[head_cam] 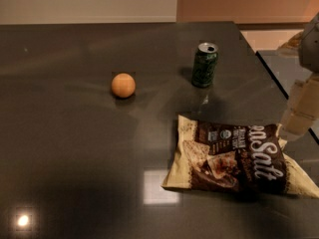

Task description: Move brown chip bag near orange

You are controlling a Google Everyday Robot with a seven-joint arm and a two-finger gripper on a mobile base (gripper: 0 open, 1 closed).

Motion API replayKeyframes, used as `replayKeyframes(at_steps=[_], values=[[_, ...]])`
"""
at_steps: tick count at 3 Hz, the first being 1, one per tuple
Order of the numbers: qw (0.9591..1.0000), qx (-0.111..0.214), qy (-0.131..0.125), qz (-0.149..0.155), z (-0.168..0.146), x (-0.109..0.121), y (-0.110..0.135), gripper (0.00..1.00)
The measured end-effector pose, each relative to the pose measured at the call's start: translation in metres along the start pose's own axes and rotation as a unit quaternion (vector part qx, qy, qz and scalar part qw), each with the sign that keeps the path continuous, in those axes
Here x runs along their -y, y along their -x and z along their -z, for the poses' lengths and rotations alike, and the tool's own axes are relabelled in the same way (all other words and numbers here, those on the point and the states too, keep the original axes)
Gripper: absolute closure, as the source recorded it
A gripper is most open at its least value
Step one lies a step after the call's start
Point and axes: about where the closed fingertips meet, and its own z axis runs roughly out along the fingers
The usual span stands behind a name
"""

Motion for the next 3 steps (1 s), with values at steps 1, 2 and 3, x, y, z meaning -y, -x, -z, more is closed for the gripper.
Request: replayKeyframes(at_steps=[1, 2, 3], values=[[0.9995, 0.018, 0.027, 0.002, -0.007, -0.02, -0.004, 0.0], [0.9985, 0.031, 0.041, 0.015, -0.017, -0.042, -0.007, 0.0], [0.9973, 0.036, 0.057, 0.029, -0.036, -0.059, -0.008, 0.0]])
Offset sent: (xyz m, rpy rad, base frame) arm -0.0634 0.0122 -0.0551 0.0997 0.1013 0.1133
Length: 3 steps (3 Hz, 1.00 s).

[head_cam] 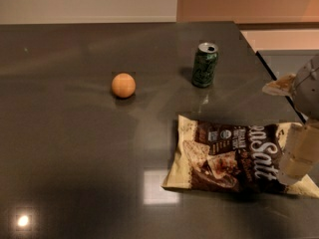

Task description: Move brown chip bag near orange

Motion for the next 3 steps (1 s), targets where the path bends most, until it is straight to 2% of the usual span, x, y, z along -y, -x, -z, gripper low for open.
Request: replayKeyframes(at_steps=[2, 3], values=[[0.9996, -0.003, 0.026, 0.003, -0.034, -0.011, -0.003, 0.0], [0.9993, -0.014, 0.035, -0.001, -0.045, -0.011, -0.006, 0.17]])
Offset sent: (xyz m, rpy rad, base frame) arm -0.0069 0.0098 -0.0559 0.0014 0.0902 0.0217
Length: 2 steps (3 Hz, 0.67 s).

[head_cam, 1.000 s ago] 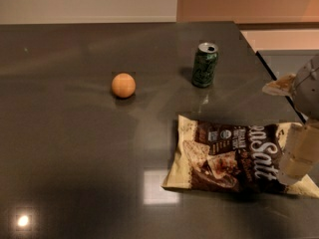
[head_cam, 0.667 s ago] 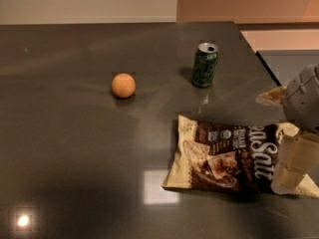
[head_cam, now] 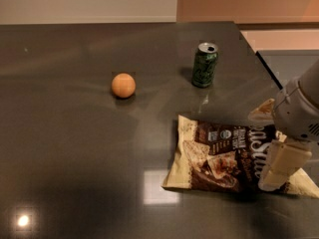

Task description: Move brown chip bag near orange

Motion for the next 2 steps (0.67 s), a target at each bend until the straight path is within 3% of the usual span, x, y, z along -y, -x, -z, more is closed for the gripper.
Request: replayKeyframes(at_steps=[2], values=[[0.9998, -0.015, 0.002, -0.012, -0.0005, 0.0072, -0.0063, 0.64]])
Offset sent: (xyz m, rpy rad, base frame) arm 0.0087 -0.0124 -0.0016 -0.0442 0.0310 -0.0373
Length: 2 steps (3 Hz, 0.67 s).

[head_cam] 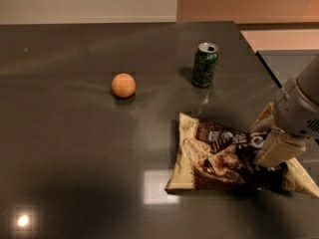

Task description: Move brown chip bag near orange

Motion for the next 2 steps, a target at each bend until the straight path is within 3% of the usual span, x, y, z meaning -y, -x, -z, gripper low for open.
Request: replayKeyframes(at_steps=[1, 2], values=[[1.0, 0.004, -0.005, -0.001, 0.01, -0.001, 0.011, 0.88], [0.9996, 0.021, -0.014, 0.013, 0.028, 0.002, 0.04, 1.0]])
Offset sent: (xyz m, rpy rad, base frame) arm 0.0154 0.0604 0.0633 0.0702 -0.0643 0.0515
